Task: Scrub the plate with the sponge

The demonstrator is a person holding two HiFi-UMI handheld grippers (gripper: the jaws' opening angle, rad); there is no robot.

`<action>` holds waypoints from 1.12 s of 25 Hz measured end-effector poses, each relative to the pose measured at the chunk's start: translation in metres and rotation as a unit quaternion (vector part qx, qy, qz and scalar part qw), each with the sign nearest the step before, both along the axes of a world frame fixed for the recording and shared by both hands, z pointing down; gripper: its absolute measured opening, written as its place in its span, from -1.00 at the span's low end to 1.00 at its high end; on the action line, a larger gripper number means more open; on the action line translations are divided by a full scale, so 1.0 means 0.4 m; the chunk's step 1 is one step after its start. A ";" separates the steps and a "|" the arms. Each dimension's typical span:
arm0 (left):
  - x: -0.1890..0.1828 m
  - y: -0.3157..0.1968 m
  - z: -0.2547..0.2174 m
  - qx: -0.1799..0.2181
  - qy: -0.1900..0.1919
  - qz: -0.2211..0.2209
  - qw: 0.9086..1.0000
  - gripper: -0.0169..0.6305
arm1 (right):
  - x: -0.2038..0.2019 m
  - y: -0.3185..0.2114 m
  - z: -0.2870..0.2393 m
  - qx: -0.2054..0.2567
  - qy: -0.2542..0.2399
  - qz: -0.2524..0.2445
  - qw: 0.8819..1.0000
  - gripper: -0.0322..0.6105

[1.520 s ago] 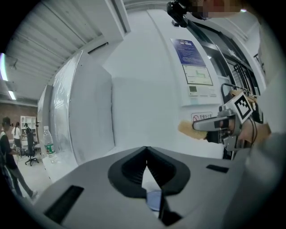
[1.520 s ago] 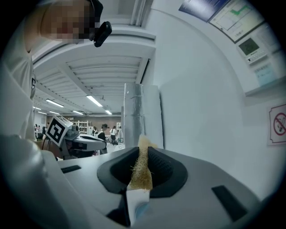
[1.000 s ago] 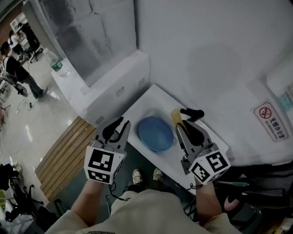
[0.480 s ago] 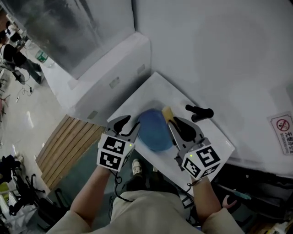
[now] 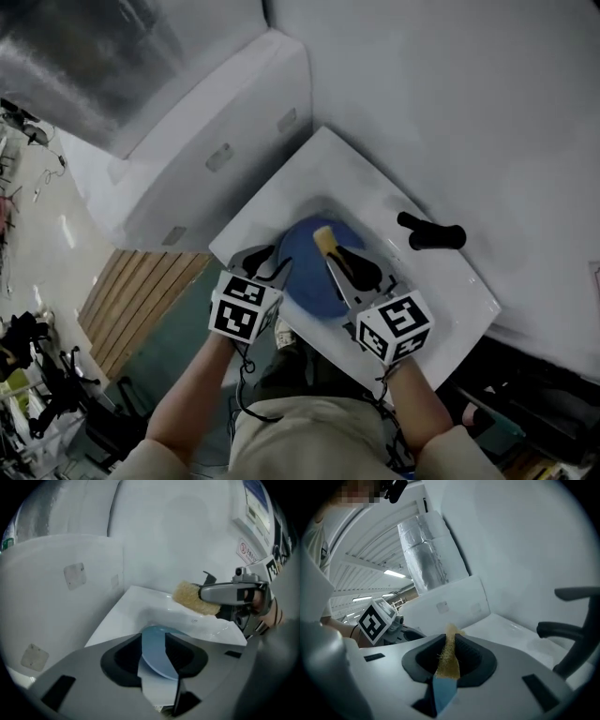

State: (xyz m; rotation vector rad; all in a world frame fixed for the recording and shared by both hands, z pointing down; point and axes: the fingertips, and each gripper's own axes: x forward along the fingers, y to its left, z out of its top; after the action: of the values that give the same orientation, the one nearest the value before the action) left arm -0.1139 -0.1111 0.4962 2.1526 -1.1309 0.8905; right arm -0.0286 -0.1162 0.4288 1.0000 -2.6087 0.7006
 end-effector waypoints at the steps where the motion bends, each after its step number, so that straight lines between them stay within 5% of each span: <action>1: -0.005 0.004 0.030 -0.013 -0.009 -0.002 1.000 -0.45 | -0.002 -0.001 0.025 -0.008 0.000 -0.001 1.000 -0.68; 7: -0.021 0.028 0.178 -0.096 -0.030 -0.004 0.995 -0.43 | -0.009 0.005 0.153 -0.050 0.000 -0.003 0.999 -0.68; 21: -0.018 0.009 0.245 -0.126 -0.099 0.019 0.987 -0.57 | -0.060 0.054 0.291 -0.091 0.012 -0.034 0.995 -0.68; 28: -0.024 -0.003 0.242 -0.128 -0.070 -0.024 0.989 -0.71 | -0.086 0.053 0.317 -0.107 0.005 -0.055 0.993 -0.68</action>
State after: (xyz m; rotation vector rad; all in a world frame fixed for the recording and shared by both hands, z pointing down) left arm -0.1237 -0.1125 0.5931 1.8724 -1.0667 1.1148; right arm -0.0631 -0.0951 0.5555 0.7877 -2.4924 0.9211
